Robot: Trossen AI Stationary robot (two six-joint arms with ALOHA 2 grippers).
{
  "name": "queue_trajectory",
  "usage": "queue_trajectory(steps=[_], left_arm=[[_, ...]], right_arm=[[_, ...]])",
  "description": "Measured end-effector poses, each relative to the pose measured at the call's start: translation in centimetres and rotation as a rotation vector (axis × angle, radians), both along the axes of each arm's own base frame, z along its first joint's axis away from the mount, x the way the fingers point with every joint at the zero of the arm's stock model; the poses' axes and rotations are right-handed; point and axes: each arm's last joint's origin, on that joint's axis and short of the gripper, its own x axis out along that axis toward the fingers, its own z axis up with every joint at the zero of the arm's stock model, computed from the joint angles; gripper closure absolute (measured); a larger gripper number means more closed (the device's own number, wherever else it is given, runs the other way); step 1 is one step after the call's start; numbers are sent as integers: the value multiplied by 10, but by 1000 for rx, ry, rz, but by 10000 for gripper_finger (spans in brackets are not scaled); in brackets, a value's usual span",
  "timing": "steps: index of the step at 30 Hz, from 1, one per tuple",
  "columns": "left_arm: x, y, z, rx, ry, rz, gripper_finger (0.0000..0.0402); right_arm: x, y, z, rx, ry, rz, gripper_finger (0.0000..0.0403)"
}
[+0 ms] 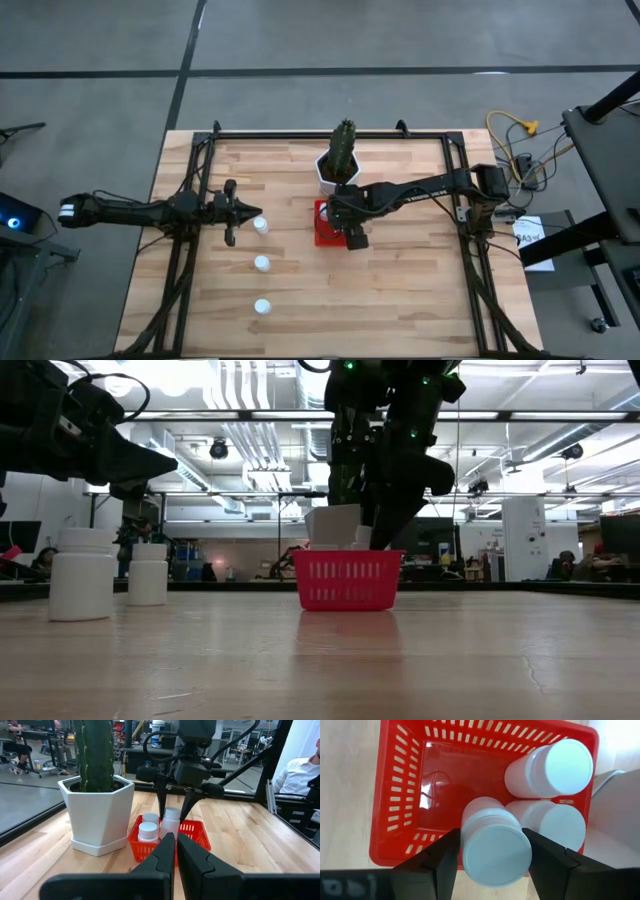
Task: Pick and place pill bottles into a basket
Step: Put the white pill bottle into the red bin
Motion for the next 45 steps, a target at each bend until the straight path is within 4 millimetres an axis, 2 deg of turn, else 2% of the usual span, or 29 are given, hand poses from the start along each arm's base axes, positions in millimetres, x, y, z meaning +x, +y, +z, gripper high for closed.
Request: queue_trajectory(steps=[18,27,37,45], left_arm=[[0,0,0,0,0,0,401],[0,0,0,0,1,0,401],[0,0,0,0,1,0,401],[0,0,0,0,0,0,401]], right_arm=[[-4,0,-1,6,42,-21,202],[1,1,8,-14,7,-28,202],[5,6,14,-21,-14,1,202],[10,18,16,-30,-68,99,202]])
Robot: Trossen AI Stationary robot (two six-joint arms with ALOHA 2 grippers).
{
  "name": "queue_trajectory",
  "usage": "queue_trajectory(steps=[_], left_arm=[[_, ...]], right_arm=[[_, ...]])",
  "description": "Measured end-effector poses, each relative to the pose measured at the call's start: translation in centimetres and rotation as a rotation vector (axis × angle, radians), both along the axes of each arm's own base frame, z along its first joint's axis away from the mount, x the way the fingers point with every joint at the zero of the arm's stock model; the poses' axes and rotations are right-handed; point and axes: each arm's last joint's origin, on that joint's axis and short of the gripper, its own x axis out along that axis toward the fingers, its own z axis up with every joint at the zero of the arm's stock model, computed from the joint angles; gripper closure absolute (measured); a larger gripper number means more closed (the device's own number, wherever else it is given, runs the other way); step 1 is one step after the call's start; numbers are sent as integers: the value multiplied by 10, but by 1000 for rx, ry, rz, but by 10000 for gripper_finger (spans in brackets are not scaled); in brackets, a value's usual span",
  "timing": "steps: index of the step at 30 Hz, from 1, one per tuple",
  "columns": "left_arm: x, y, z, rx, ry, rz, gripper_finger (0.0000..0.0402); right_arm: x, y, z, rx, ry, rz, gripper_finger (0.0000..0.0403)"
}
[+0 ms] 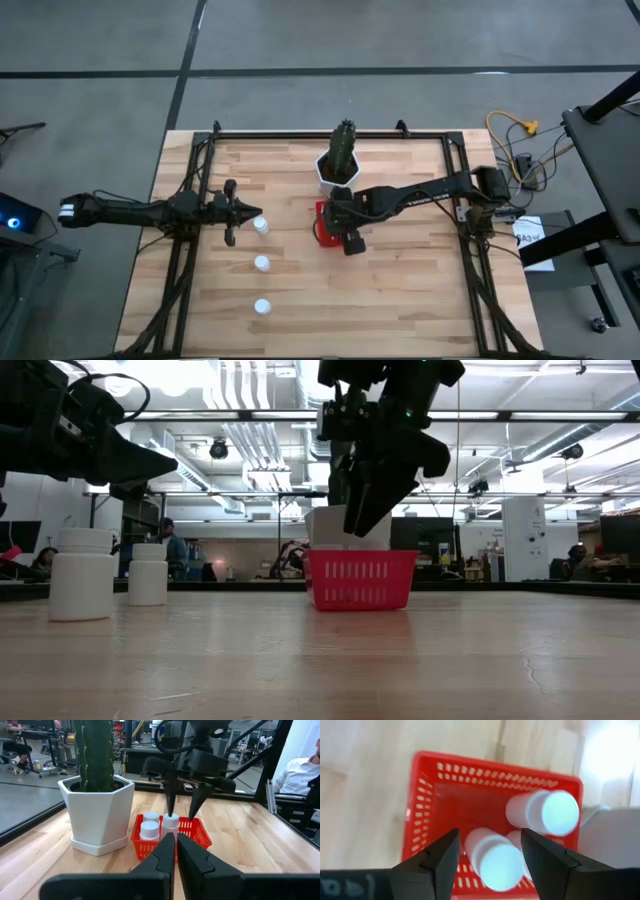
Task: Pick and place pill bottles into a basket
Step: Put the white pill bottle into the red bin
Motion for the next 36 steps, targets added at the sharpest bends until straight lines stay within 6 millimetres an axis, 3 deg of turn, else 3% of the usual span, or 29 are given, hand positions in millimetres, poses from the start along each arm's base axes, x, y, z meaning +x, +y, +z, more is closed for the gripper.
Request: queue_trajectory(steps=[11,27,36], left_arm=[[0,0,0,0,0,0,401],[0,0,0,0,0,0,401],[0,0,0,0,1,0,401]], right_arm=[[1,12,-2,51,-15,78,202],[12,12,-51,22,112,61,202],[12,12,-46,23,94,53,202]])
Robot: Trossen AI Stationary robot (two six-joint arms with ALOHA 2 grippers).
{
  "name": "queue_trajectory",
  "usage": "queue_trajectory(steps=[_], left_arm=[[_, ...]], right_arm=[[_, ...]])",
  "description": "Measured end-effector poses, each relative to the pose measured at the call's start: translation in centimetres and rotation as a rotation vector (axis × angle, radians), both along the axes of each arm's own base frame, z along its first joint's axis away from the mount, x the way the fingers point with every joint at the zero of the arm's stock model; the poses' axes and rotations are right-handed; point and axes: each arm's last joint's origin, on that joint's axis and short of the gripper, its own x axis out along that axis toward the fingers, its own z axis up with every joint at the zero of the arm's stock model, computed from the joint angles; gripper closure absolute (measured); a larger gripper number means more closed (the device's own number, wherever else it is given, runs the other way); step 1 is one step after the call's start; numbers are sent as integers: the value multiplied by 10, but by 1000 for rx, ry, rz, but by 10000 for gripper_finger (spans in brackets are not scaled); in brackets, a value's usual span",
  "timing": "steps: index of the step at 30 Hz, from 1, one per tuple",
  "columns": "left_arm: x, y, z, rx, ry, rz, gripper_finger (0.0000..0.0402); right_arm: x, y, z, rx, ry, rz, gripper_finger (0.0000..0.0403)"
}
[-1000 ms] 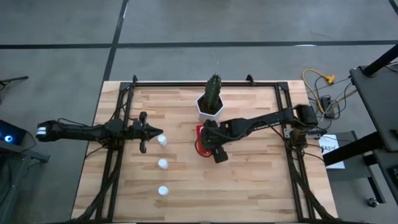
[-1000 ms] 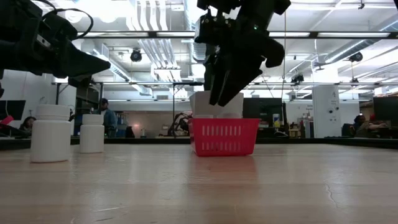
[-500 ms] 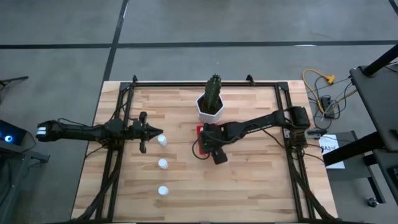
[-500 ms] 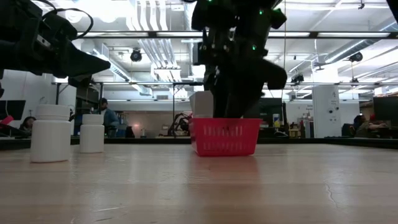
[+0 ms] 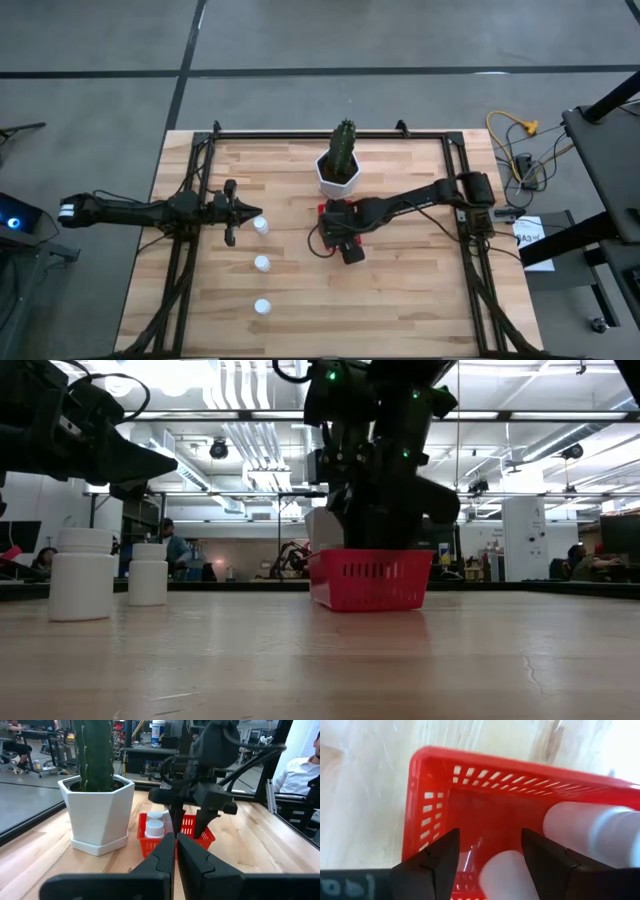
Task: Pick and place pill bottles into a basket
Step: Put the white pill bottle into the red bin
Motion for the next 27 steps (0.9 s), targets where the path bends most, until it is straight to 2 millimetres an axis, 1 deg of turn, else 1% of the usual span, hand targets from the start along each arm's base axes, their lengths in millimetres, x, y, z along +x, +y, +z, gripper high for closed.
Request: queue_trajectory(steps=[3,9,17,27], left_arm=[[0,0,0,0,0,0,401],[0,0,0,0,-1,0,401],[0,0,0,0,0,0,401],[0,0,0,0,0,0,401]], right_arm=[[-1,0,7,2,-22,0,202],[-1,0,13,3,-37,1,202],[-2,0,13,-10,-25,35,202],[-6,-2,12,-75,23,43,202]])
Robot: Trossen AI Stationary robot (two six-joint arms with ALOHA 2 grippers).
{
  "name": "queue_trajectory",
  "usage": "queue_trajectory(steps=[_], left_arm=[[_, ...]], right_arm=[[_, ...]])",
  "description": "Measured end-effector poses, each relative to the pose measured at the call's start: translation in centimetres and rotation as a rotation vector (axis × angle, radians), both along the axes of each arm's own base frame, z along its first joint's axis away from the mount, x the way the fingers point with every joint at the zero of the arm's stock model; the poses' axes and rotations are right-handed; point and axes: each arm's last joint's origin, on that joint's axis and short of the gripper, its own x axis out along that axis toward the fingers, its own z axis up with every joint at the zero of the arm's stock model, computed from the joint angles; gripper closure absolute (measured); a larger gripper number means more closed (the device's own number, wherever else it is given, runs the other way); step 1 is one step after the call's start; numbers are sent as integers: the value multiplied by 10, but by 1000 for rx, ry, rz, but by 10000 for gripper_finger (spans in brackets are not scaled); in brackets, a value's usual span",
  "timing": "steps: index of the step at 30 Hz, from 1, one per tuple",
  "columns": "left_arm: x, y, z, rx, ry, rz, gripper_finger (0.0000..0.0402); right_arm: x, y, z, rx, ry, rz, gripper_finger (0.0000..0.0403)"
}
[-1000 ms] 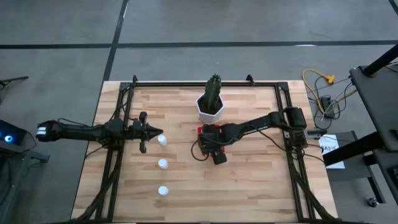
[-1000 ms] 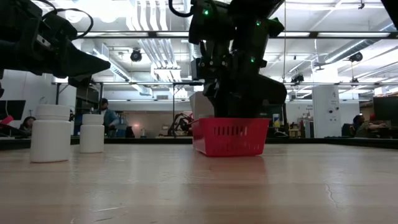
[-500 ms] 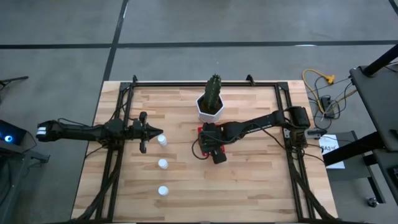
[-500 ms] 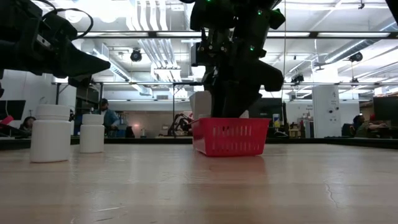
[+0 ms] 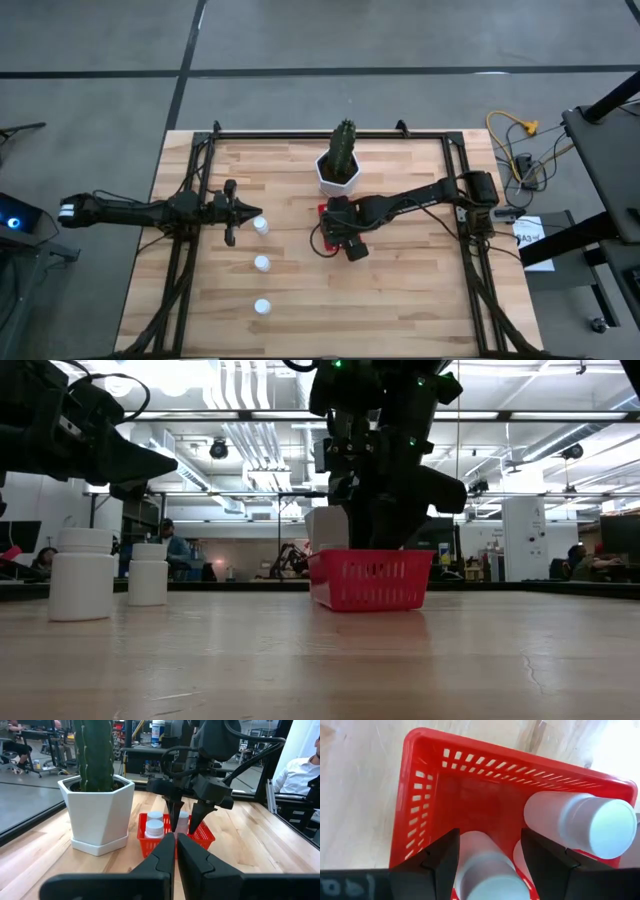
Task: Pick and place pill bottles into a basket
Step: Put the white pill bottle into the red bin
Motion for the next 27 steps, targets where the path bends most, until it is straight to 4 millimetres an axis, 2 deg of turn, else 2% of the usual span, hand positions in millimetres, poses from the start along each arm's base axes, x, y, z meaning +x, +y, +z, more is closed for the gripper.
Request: queue_trajectory(steps=[16,27], left_arm=[[0,0,0,0,0,0,401],[0,0,0,0,0,0,401]], right_arm=[[-1,0,0,-95,15,56,202],[-2,9,0,-98,15,88,202]])
